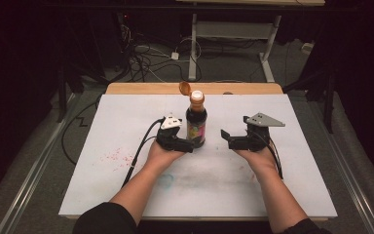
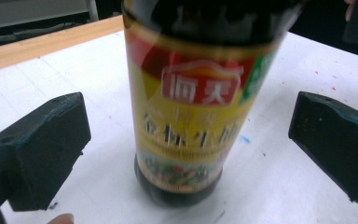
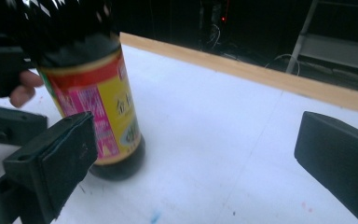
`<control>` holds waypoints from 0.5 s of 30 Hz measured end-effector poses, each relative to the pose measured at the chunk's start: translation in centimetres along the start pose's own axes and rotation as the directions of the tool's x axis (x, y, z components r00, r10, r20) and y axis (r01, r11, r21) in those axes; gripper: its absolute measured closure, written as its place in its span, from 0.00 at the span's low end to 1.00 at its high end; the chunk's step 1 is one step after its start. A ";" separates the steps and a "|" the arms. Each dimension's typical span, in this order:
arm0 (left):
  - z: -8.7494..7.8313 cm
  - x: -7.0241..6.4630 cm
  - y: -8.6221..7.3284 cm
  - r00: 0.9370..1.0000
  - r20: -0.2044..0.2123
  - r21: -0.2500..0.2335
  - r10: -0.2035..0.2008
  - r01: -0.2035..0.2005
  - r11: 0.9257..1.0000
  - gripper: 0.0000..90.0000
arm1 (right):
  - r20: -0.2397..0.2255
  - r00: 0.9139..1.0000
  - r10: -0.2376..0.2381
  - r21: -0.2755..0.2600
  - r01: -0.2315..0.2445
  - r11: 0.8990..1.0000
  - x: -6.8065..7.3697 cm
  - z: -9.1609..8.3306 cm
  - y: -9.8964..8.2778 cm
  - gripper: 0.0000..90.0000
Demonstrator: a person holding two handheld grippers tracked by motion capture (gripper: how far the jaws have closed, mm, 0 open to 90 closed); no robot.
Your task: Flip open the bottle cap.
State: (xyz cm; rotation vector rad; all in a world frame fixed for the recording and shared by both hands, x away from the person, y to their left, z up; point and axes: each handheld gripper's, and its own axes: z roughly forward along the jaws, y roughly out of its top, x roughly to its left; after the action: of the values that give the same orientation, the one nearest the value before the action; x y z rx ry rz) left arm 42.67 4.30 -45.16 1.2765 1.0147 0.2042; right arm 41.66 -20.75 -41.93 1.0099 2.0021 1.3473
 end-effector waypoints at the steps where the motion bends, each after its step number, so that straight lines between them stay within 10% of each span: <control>1: -0.2 0.1 -0.1 1.000 0.000 -0.001 -0.002 0.002 1.000 0.00 | 0.005 1.000 0.004 0.008 -0.004 1.000 0.0 0.0 -0.4 0.00; 15: -4.4 2.4 -1.5 0.999 -0.047 0.036 0.008 -0.006 0.999 0.00 | 0.037 0.999 0.017 0.042 -0.018 0.999 -0.3 -1.3 -4.8 0.00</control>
State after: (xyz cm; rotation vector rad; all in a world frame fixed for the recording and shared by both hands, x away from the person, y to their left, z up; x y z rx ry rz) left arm 40.35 8.40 -47.43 1.3128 1.0582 0.2234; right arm 39.46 -22.74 -45.89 1.0657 2.0072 1.2911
